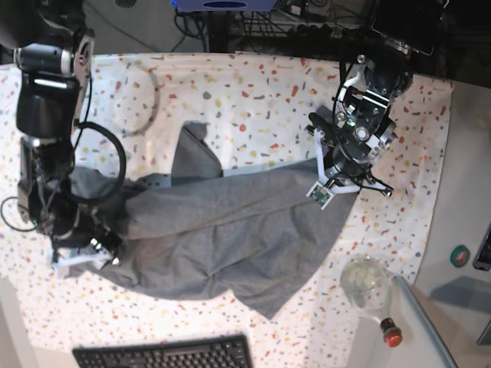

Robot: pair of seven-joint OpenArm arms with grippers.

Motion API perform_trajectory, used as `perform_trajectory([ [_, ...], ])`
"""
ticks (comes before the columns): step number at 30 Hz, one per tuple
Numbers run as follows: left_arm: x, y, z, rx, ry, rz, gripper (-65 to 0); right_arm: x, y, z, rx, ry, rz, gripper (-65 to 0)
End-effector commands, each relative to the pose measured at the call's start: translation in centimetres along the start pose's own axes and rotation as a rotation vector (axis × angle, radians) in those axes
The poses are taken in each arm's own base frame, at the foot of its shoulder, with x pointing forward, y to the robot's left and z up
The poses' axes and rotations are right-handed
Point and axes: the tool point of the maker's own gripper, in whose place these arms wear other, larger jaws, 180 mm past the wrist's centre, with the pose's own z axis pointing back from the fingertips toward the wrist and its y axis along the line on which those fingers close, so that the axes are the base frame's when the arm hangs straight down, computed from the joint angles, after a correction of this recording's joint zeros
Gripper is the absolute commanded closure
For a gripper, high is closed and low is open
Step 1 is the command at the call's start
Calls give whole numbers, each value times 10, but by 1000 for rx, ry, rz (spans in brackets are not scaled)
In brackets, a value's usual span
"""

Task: Layout the t-shirt on the table in an organized manner, then fold the t-shirt properly
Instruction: 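Lower the shirt and stretch it between both grippers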

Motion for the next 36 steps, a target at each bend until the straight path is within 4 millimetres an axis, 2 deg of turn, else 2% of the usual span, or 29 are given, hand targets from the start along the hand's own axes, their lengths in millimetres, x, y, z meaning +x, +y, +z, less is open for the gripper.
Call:
perform_trajectory([
  [1,16,12,2,35,-41,11,0,24,-7,6,-35,-34,-12,-351],
  [4,22,17,1,45,-52,13,0,17,-3,23,-32,16,-10,-350],
  [6,21,16,1,44,-51,13,0,3,2,44,-9,-6,41,-348],
  [7,21,15,2,41,-50,12,0,-10,1,52,-5,-20,50,-348],
  [8,20,14,2,38,-49,9,0,-20,-2,58,-18,-37,28,-348],
  [10,19,13,2,36,-48,9,0,-38,-28,63,-101,-52,-43,-351],
  [14,9,7,3,25,-28,3,0,-59,-68,55,-207,-57,-103,-354],
  [18,7,6,3,22,-25,1,0,-57,-95,52,-275,-84,-99,-354],
  [24,3,3,3,17,-18,-1,0,-57,-102,36,-297,-55,-122,-354],
  [27,6,3,4,18,-25,1,0,-55,-95,27,-262,-39,-103,-345],
  [28,6,4,5,21,-25,-3,0,-53,-91,26,-238,-41,-90,-324],
  [29,6,5,5,25,-24,-7,0,-53,-89,26,-224,-41,-78,-264],
  [30,5,6,5,26,-23,-9,0,-52,-89,29,-221,-47,-72,-173],
  [31,3,10,5,34,-20,-18,0,-52,-93,36,-225,-56,-59,-47],
  [32,0,14,5,41,-15,-27,0,-49,-93,44,-218,-78,-43,0],
  [34,-5,20,7,51,-9,-42,0,-48,-89,63,-202,-116,-5,0],
  [36,-4,29,12,69,-22,-60,0,-46,-76,84,-170,-149,40,0],
])
